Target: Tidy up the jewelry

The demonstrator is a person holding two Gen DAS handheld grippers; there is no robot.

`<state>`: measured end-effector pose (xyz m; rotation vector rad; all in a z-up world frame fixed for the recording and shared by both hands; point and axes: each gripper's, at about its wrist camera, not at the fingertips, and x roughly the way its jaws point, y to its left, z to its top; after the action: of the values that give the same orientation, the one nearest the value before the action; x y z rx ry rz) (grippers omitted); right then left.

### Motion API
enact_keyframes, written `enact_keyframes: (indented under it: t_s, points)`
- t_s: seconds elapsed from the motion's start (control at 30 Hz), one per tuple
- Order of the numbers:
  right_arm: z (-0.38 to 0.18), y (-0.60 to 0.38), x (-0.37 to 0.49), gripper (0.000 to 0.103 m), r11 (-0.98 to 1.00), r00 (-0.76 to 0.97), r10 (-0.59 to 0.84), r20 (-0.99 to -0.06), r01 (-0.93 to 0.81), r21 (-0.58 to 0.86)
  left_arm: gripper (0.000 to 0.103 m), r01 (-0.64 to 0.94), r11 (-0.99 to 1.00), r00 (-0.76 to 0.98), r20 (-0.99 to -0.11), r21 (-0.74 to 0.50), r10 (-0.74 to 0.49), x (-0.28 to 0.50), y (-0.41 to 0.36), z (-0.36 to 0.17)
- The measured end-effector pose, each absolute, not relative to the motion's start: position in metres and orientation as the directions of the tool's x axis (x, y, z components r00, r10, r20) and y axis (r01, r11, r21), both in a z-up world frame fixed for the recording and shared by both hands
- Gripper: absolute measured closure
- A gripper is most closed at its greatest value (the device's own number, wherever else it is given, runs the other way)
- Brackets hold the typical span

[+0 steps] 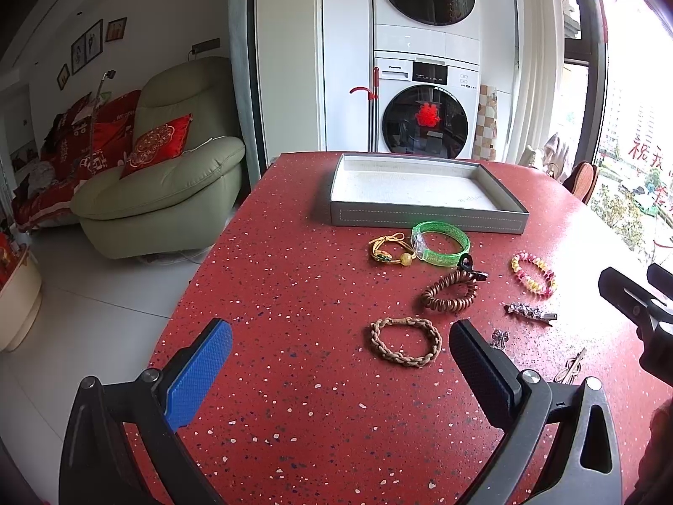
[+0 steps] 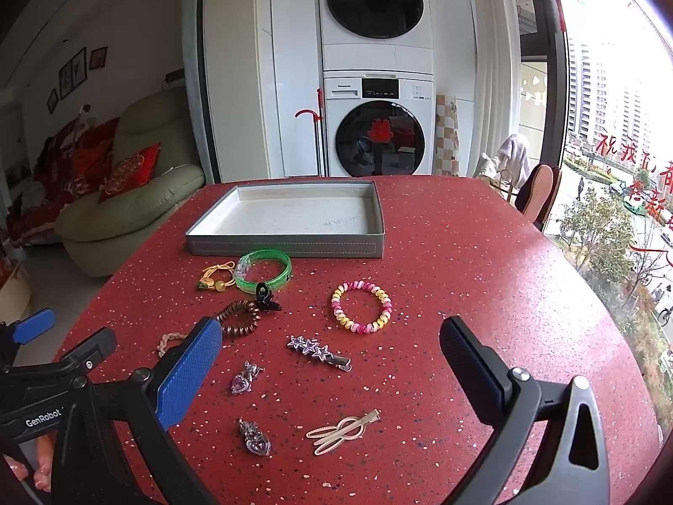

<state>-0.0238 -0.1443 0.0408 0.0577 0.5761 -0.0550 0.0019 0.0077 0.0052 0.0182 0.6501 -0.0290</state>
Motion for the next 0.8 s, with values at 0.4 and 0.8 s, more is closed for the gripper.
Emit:
enact_keyframes:
  t_s: [0.4,0.8]
  points:
    - [0.0411,-0.145,-0.0245,0.0,0.997,0.837,-0.033,-0.547,0.067,0.042,0.0,0.031,1.0,0.794,-0.608,0.008,-0.02,0.0027,0.0075,0.0036]
    - [0.0399,-0.1453,-0.0243,0.0,0.997,0.836,-0.032,-0.547,0.067,0.044,0.0,0.031,0.999,0.794,-0.608,0.009,-0.019,0.0024,0.0073,0.0033]
